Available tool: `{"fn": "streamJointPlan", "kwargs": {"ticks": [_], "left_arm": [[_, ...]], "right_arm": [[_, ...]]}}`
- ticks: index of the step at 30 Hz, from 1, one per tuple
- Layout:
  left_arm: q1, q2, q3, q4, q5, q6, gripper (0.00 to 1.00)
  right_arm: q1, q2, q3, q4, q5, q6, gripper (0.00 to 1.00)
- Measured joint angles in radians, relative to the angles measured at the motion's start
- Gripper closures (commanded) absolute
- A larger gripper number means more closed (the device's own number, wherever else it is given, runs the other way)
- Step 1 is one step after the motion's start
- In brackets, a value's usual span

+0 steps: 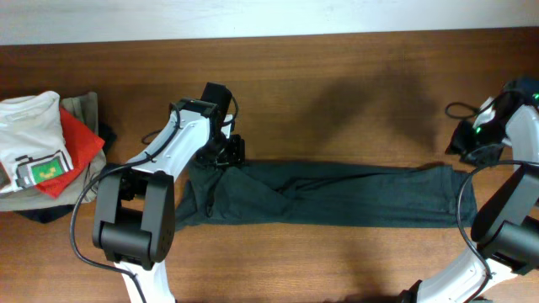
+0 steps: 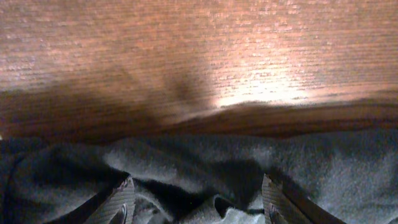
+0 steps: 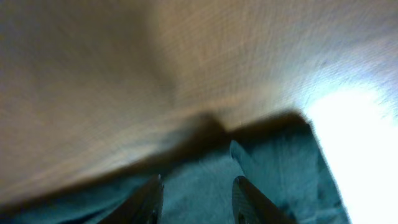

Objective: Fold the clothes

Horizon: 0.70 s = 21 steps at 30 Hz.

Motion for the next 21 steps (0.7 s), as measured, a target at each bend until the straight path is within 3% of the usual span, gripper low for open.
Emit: {"fn": "streamJointPlan", "kwargs": {"ticks": [6, 7, 8, 16, 17, 18, 21], "left_arm": [[0.0, 0.0, 0.0, -0.002, 0.0, 0.0, 0.35], [0.0, 0.0, 0.0, -0.003, 0.0, 0.0, 0.35], [0.0, 0.0, 0.0, -0.003, 0.0, 0.0, 0.35], [0.0, 0.0, 0.0, -0.007, 0.0, 0.0, 0.35], [0.0, 0.0, 0.0, -0.008, 0.0, 0.0, 0.35], [0.0, 0.0, 0.0, -0.006, 0.0, 0.0, 0.35], [0.0, 0.0, 0.0, -0.008, 0.0, 0.0, 0.35]], "right_arm": [[0.0, 0.0, -0.191, 0.174, 0.007, 0.019, 0.61], [0.0, 0.0, -0.191, 0.179, 0.007, 0.02, 0.71], [0.0, 0.0, -0.191, 0.179, 0.007, 0.022, 0.96], [0.0, 0.0, -0.175, 0.122, 0.006, 0.027, 0.96], [0.0, 0.0, -0.153, 0.101, 0.007, 0.027, 0.8], [0.0, -0.001, -0.085, 0.03, 0.007, 0.041, 0.76], [0.0, -0.001, -0.063, 0.034, 0.037, 0.101, 0.7]]}}
